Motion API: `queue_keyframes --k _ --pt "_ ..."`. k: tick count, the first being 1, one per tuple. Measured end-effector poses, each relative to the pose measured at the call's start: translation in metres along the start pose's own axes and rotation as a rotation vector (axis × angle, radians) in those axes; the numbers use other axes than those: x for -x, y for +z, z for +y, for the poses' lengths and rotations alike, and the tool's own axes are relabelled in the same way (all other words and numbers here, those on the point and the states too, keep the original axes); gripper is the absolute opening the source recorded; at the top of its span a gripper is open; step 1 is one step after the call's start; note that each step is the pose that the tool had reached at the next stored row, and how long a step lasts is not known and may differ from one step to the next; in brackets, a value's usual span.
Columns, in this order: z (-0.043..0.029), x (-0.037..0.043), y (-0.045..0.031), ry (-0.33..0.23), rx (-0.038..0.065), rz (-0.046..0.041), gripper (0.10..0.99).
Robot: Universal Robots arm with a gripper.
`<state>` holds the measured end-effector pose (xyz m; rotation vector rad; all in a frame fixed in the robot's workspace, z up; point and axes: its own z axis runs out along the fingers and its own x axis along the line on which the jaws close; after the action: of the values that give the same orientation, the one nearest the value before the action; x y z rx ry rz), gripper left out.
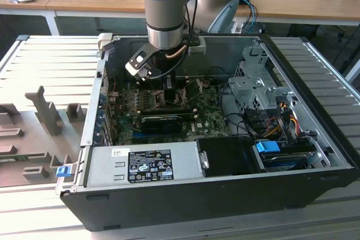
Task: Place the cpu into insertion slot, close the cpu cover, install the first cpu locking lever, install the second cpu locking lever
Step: 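Place the cpu into insertion slot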
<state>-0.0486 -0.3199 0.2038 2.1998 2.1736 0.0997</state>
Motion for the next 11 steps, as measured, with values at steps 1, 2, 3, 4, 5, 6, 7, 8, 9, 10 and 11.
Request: queue_keyframes --k 1,2,3,4,5,6,7,8,9,10,11 --pt "0.0 0.0 0.0 0.0 0.0 0.0 0.529" --pt "0.0 0.0 0.0001 0.0 0.0 0.0 0.529" --pt "0.0 0.0 0.0001 0.0 0.0 0.0 0.541" --pt "0.0 0.0 0.0001 0.0 0.0 0.0001 0.541" --pt "0.0 0.0 0.0001 0.0 0.0 0.0 0.604" --pt "0.0 0.0 0.0001 0.0 0.0 0.0 0.604" --pt "0.0 0.0 0.0001 0.0 0.0 0.0 0.604" --pt "0.0 -0.0001 0.0001 0.0 0.0 0.0002 0.604" --pt "0.0 -0.0001 0.0001 0.0 0.0 0.0005 0.604" --pt "-0.0001 -0.0002 0.0 0.0 0.0 0.0018 0.604" --pt "0.0 -0.0004 0.0003 0.0 0.0 0.0029 0.604"
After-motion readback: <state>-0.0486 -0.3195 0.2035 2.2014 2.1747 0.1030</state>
